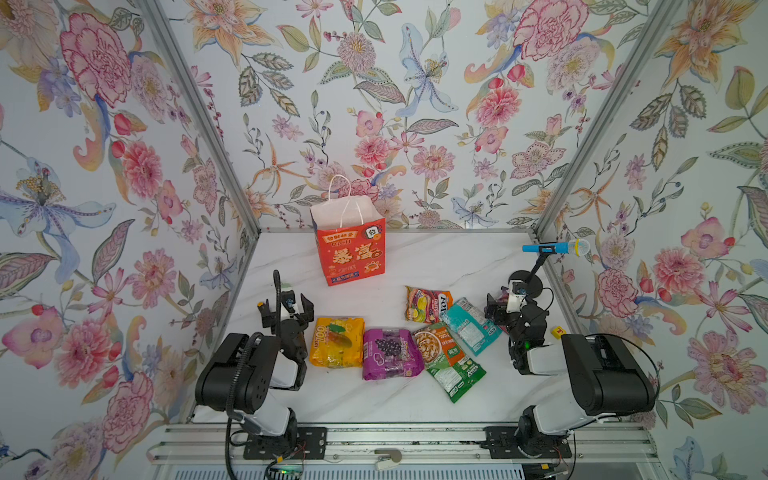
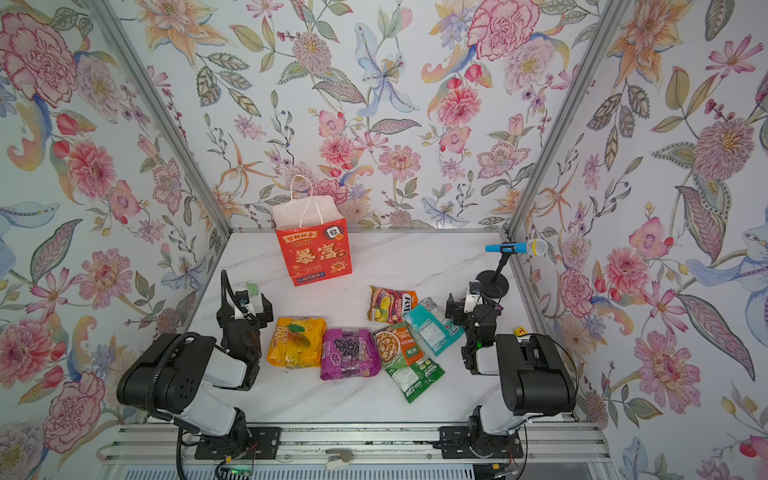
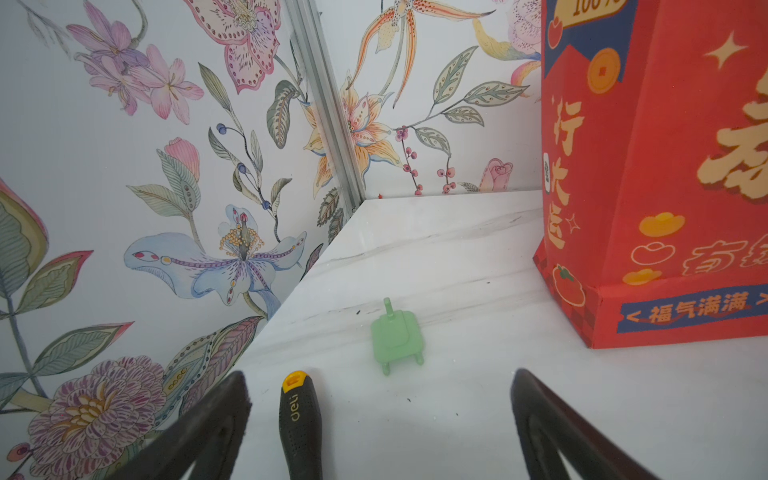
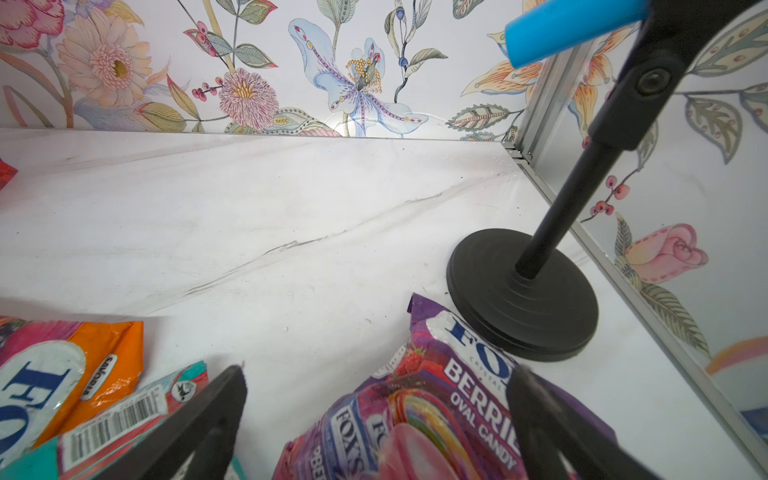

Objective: Place the snacks into the paper bag

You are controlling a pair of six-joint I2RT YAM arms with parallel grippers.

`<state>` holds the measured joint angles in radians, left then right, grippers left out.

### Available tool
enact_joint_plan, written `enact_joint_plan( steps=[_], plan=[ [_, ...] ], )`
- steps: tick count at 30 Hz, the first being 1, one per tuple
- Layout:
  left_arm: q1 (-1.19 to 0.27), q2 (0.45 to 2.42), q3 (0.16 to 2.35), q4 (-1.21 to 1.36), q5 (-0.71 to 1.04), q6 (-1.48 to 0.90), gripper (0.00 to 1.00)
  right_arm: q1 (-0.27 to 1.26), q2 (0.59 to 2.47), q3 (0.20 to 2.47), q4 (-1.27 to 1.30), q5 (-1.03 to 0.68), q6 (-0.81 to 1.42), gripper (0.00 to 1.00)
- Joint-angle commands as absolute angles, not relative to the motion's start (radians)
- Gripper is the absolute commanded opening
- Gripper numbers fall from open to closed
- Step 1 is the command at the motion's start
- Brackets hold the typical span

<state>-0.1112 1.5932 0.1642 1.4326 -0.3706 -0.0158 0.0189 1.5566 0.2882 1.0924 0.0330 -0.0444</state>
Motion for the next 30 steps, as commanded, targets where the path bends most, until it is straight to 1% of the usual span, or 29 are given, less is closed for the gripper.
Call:
enact_joint_plan(
  steps=[1, 10, 17, 19, 21, 24, 25, 26, 28, 30],
  plan=[
    [-0.103, 1.583, 0.176, 1.439, -0.371, -0.029, 0.99, 0.014, 1.546, 0.302, 1.088, 0.021, -0.032, 0.99],
    [-0.103, 1.583, 0.176, 1.448, -0.369, -0.026, 0.99, 0.016, 1.545, 0.300, 1.090, 0.025, -0.034, 0.99],
    [-0.111, 1.571, 0.143, 1.506, -0.382, -0.019, 0.99, 0.027, 1.541, 0.302, 1.089, 0.049, -0.037, 0.99],
    [-0.114, 1.527, 0.136, 1.506, -0.372, -0.011, 0.99, 0.042, 1.509, 0.318, 1.037, 0.085, -0.043, 0.99],
    [-0.136, 1.491, 0.143, 1.464, -0.409, 0.004, 0.99, 0.055, 1.458, 0.376, 0.874, 0.137, -0.040, 0.99],
    [-0.159, 1.358, 0.209, 1.252, -0.467, 0.017, 0.99, 0.066, 1.372, 0.560, 0.483, 0.236, 0.066, 0.99],
    [-0.159, 1.298, 0.253, 1.126, -0.533, -0.024, 0.99, 0.066, 1.349, 0.617, 0.385, 0.240, 0.132, 0.99],
    [-0.158, 1.240, 0.317, 0.947, -0.605, -0.122, 0.99, 0.066, 1.329, 0.670, 0.310, 0.218, 0.197, 0.99],
    [-0.152, 1.158, 0.434, 0.664, -0.612, -0.243, 0.99, 0.064, 1.297, 0.730, 0.242, 0.162, 0.315, 0.99],
    [-0.153, 1.078, 0.479, 0.564, -0.597, -0.336, 0.99, 0.048, 1.268, 0.752, 0.209, 0.142, 0.422, 0.99]
  ],
)
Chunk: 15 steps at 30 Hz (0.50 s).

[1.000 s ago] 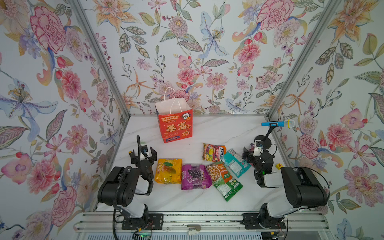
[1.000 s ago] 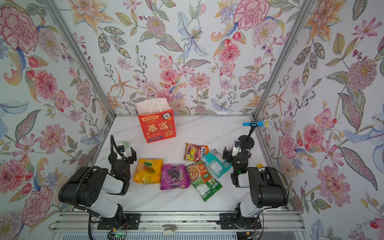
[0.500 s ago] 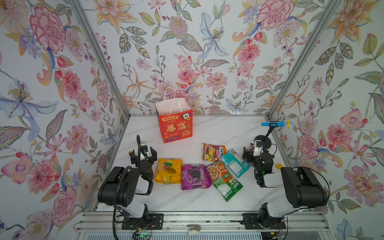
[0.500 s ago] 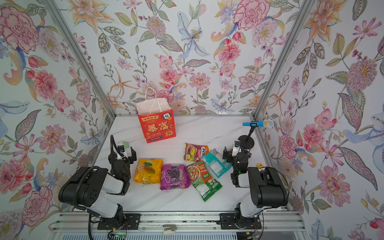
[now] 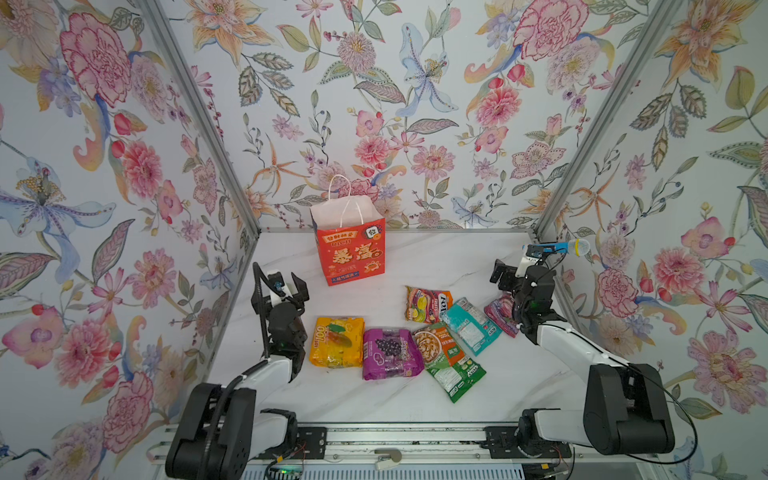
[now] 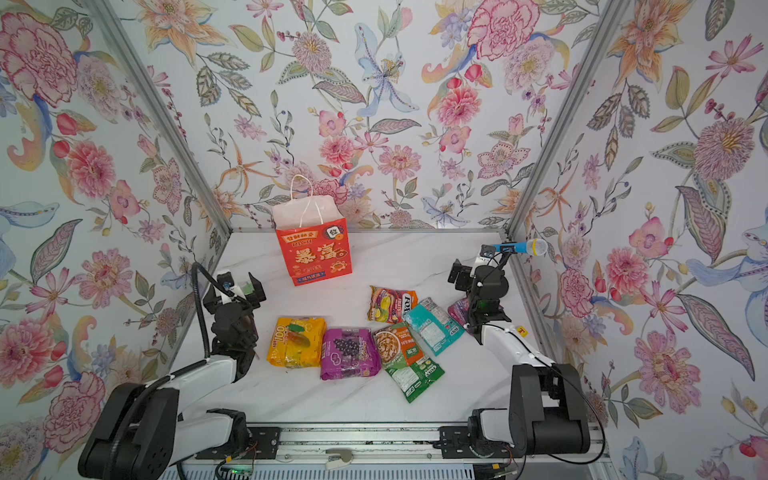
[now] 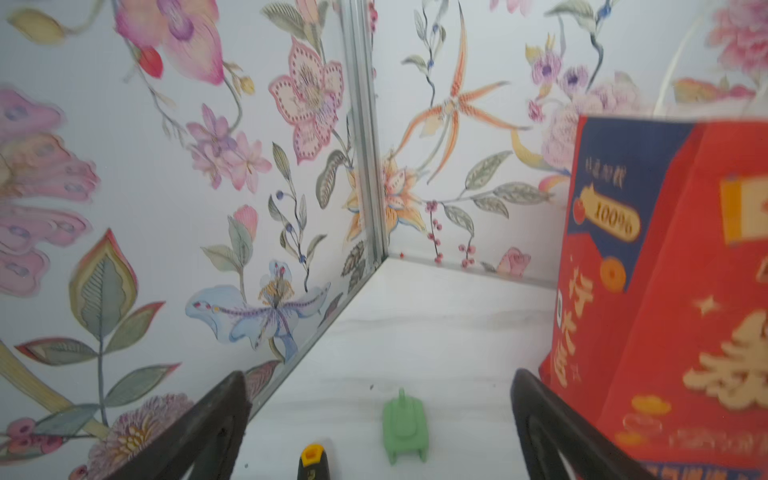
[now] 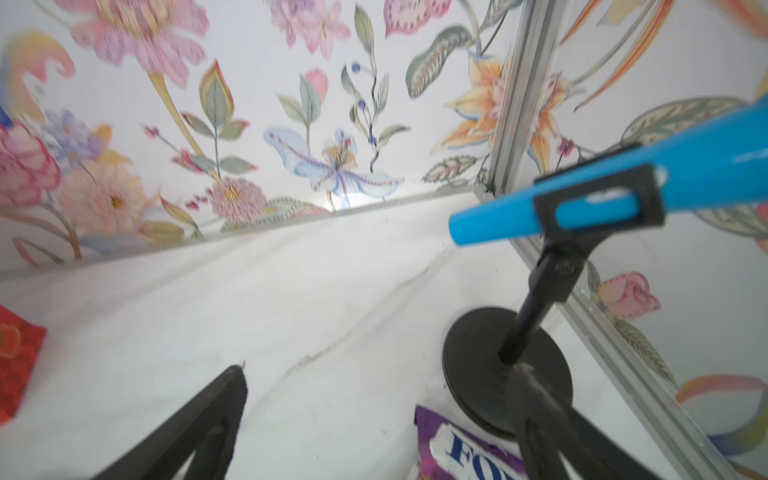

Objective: Place the snacks into the paper bag

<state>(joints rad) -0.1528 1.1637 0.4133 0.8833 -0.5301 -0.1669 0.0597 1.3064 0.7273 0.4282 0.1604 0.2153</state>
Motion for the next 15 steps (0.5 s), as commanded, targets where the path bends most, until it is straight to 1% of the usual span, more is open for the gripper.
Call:
enact_joint_plan(
  steps=[1, 2, 4, 7, 8, 10, 15],
  plan=[
    [-0.152, 1.030, 0.491, 0.512, -0.590, -0.395, 0.99, 0.026, 1.260, 0.739, 0.247, 0.091, 0.447, 0.99],
    [-0.147, 0.991, 0.495, 0.482, -0.549, -0.408, 0.99, 0.007, 1.260, 0.724, 0.285, 0.026, 0.467, 0.99],
    [-0.107, 0.922, 0.522, 0.420, -0.392, -0.401, 0.99, -0.006, 1.280, 0.747, 0.288, -0.053, 0.519, 0.99],
    [-0.021, 0.918, 0.661, 0.218, -0.194, -0.444, 0.99, 0.039, 1.339, 0.884, 0.087, -0.045, 0.471, 0.99],
    [0.004, 0.938, 0.720, 0.153, -0.116, -0.444, 0.99, 0.059, 1.361, 0.927, 0.021, -0.027, 0.453, 0.99],
    [0.031, 0.998, 0.853, 0.036, -0.020, -0.432, 0.97, 0.086, 1.396, 0.996, -0.076, -0.024, 0.427, 0.99],
    [0.033, 1.225, 1.224, -0.273, 0.135, -0.393, 0.94, 0.123, 1.436, 1.075, -0.201, -0.087, 0.387, 0.99]
  ],
)
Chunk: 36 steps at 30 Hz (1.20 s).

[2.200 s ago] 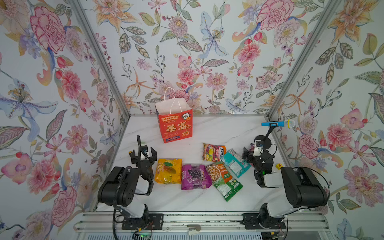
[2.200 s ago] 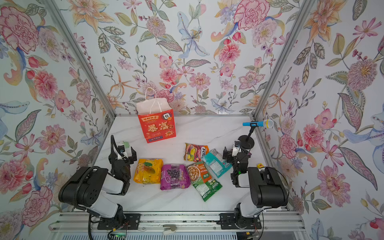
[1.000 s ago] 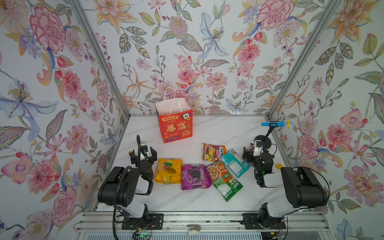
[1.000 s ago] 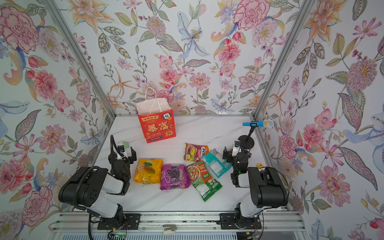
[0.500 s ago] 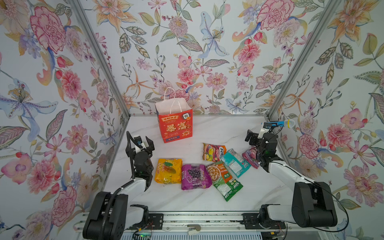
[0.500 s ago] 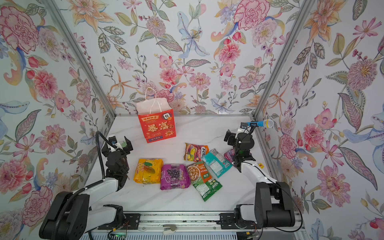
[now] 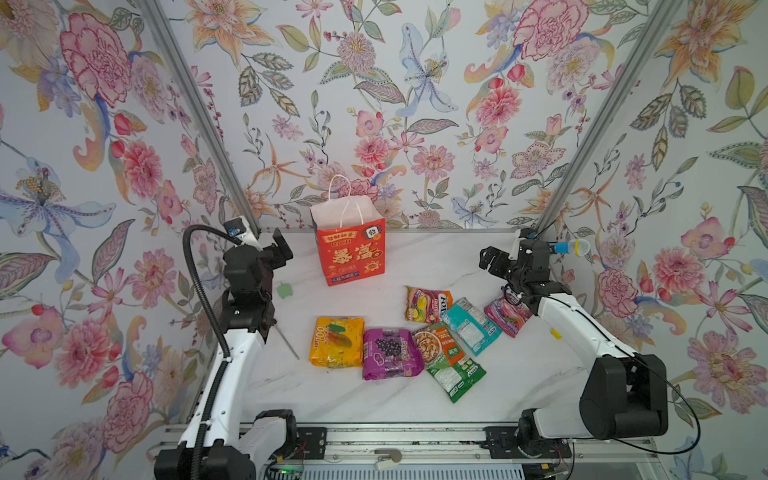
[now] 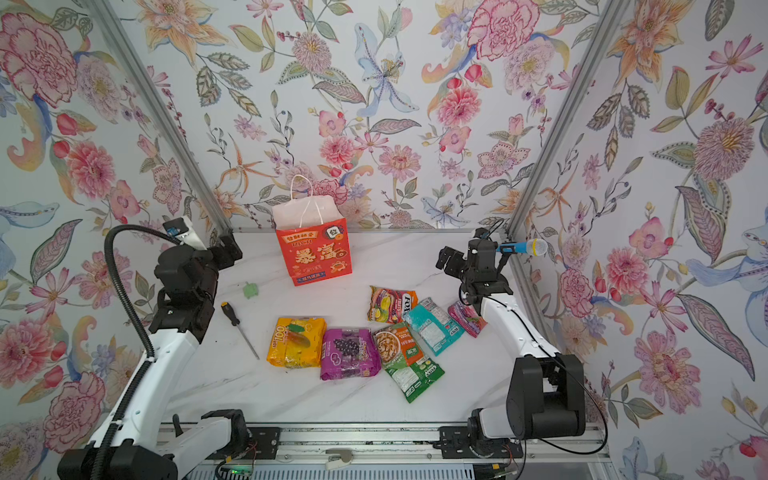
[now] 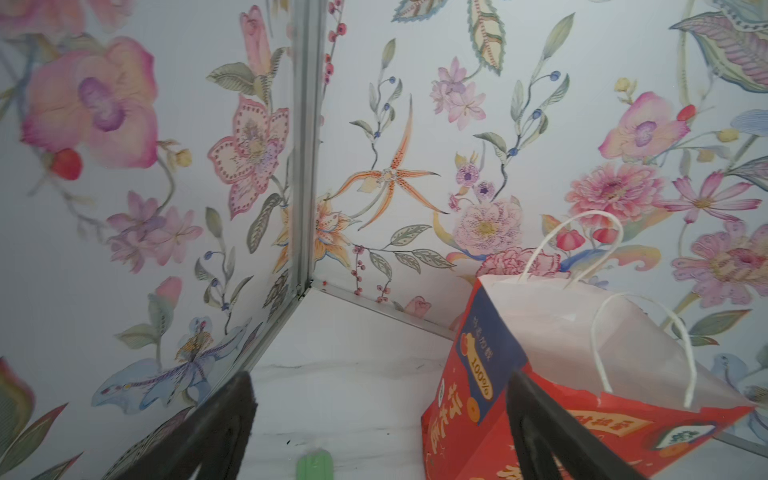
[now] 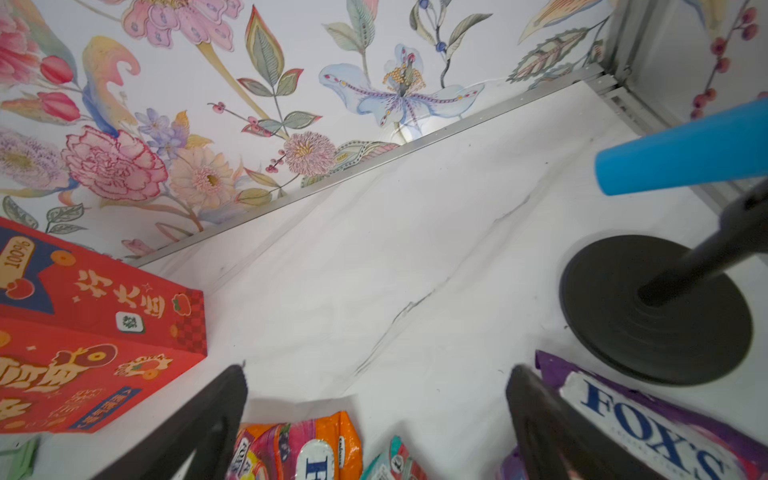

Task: Place the snacks into the paper bag
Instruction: 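Reach the left gripper to the red paper bag's rim while the right arm rises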

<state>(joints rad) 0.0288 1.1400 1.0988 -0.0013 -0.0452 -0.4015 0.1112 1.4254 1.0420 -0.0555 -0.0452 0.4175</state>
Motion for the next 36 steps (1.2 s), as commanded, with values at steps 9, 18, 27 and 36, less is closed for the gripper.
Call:
enact_joint_plan(
  steps=[9, 18, 27, 36],
  plan=[
    [0.025, 1.598, 1.689, -0.571, 0.240, -0.338, 0.85, 0.166, 1.418, 1.094, -0.296, -0.108, 0.326, 1.00],
    [-0.043, 1.829, 1.964, -0.687, 0.199, -0.321, 0.82, 0.196, 1.411, 1.091, -0.318, -0.101, 0.303, 1.00],
    [-0.069, 1.952, 2.127, -0.772, 0.175, -0.326, 0.79, 0.201, 1.420, 1.106, -0.318, -0.104, 0.290, 1.00],
    [-0.075, 2.045, 2.289, -0.975, 0.089, -0.254, 0.69, 0.200, 1.435, 1.104, -0.315, -0.126, 0.291, 1.00]
  ],
)
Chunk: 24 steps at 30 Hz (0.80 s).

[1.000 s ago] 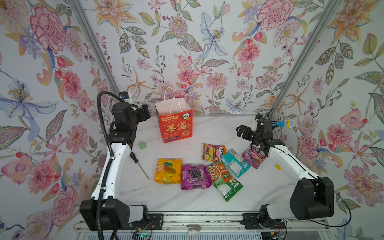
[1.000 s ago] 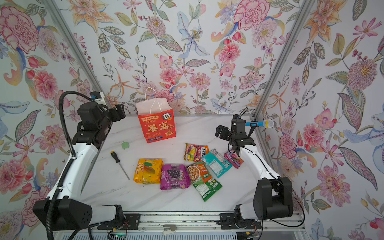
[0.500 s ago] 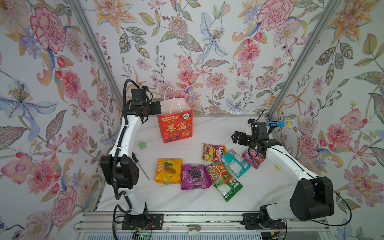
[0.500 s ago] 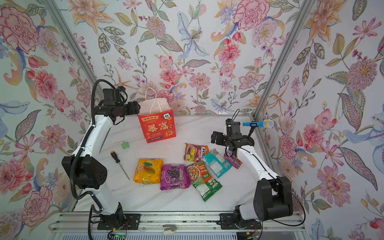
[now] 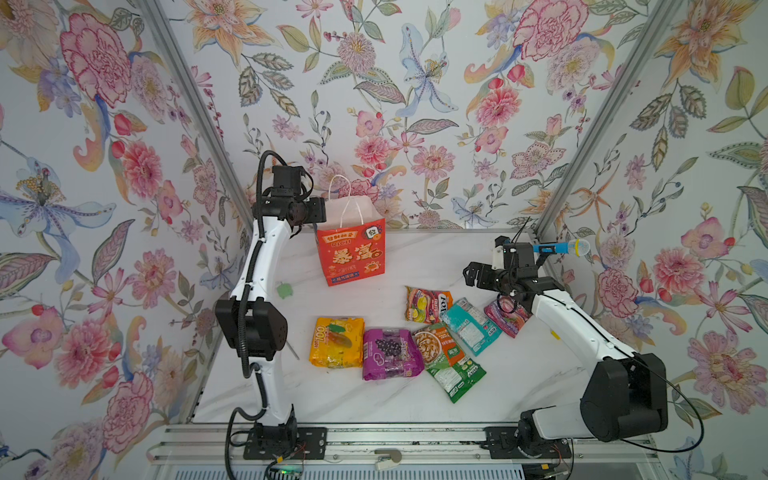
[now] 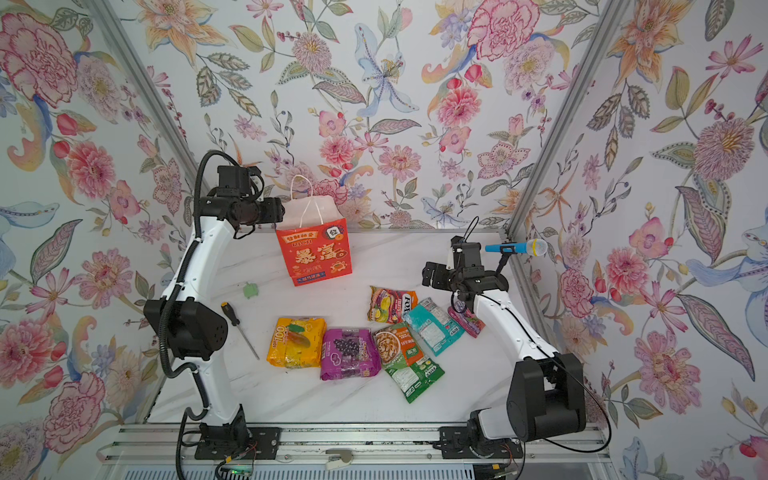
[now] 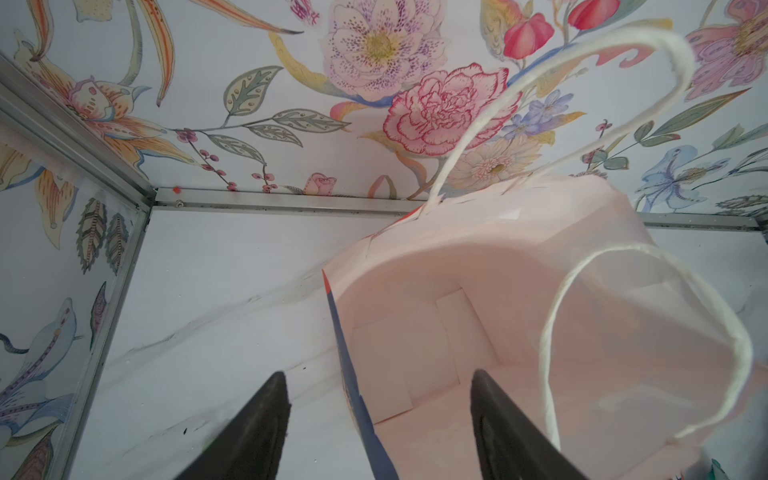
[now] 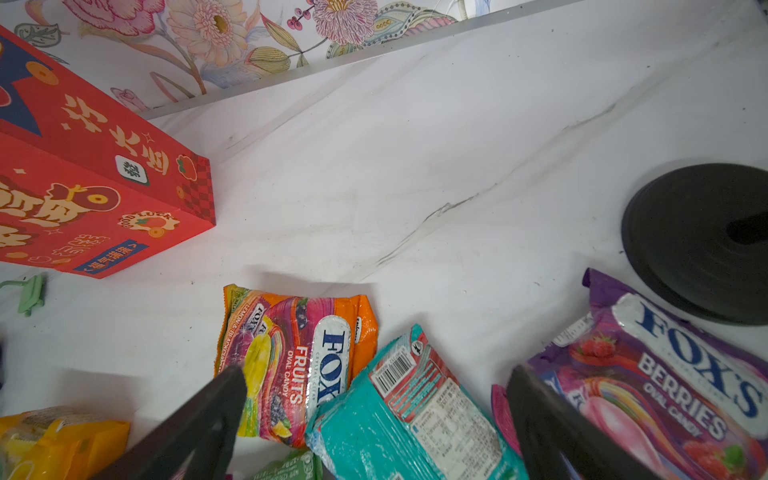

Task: Place the snacks into the paper bag
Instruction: 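Reach the left gripper to the red paper bag's rim while the right arm rises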

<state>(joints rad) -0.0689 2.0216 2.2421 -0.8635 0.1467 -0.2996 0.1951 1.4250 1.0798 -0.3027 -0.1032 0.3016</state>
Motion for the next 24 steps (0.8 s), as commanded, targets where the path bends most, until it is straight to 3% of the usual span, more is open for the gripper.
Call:
enact_joint_plan(
  steps=[1, 7, 11, 20, 24],
  plan=[
    [-0.075, 2.051, 2.294, -0.984, 0.071, -0.249, 0.68, 0.202, 1.437, 1.104, -0.313, -0.129, 0.290, 1.00],
    [-0.075, 2.084, 2.351, -1.015, 0.073, -0.235, 0.60, 0.203, 1.448, 1.117, -0.308, -0.135, 0.290, 1.00],
    [-0.074, 2.101, 2.366, -1.028, 0.084, -0.229, 0.49, 0.208, 1.454, 1.122, -0.303, -0.138, 0.292, 1.00],
    [-0.074, 2.171, 2.426, -1.039, 0.103, -0.220, 0.47, 0.216, 1.463, 1.129, -0.297, -0.141, 0.293, 1.00],
    [-0.074, 2.177, 2.433, -1.041, 0.102, -0.219, 0.39, 0.222, 1.462, 1.128, -0.298, -0.138, 0.296, 1.00]
  ],
)
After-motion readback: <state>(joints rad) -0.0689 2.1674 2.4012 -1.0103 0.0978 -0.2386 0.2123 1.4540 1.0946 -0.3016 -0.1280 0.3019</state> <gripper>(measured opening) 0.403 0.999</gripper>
